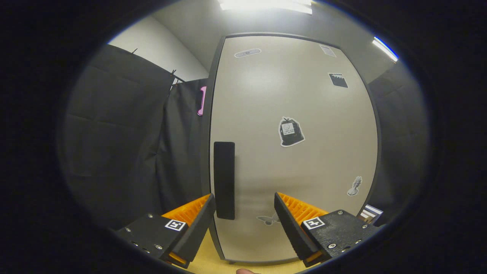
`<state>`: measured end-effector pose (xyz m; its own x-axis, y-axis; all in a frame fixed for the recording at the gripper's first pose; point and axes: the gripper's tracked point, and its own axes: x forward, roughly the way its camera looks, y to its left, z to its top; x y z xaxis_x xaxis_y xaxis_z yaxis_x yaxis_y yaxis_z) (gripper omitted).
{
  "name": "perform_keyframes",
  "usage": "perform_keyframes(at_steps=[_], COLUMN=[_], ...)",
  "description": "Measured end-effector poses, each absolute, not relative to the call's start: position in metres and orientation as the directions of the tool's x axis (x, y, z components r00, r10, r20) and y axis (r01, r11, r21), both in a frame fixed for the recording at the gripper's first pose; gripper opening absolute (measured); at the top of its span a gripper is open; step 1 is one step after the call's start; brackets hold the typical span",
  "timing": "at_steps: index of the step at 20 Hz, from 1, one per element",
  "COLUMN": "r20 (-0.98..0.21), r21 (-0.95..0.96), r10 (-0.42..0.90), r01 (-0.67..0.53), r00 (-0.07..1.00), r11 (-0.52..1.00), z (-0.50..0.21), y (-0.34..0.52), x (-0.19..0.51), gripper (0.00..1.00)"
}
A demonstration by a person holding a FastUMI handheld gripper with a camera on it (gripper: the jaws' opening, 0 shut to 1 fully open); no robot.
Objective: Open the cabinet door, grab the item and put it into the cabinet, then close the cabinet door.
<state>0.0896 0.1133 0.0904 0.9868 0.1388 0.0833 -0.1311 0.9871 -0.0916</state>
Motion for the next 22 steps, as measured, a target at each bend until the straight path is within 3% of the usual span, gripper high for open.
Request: perform_keyframes(at_steps=[3,5,6,9,17,22], r20=[0.072,0.047,0.019,0.036,0.038,0.049], r21=[-0.114,-0.109,-0.103,-0.084,-0.173,-0.174], r10=[0.168,0.213,0.220,0.183,0.294,0.363], r01=[-0.159,-0.207,-0.217,-0.179,-0.284,-0.350], r00=[0.983,0.976,0.975,0.982,0.955,0.931], r11=[0.981,0.972,0.971,0.980,0.943,0.921], z=[0.088,0.079,0.071,0.074,0.072,0.073], y=[0.130,0.145,0.148,0.141,0.143,0.142], x=[0.109,0.118,0.121,0.125,0.120,0.109], gripper=[0.94,0.85,0.78,0.36,0.16,0.14])
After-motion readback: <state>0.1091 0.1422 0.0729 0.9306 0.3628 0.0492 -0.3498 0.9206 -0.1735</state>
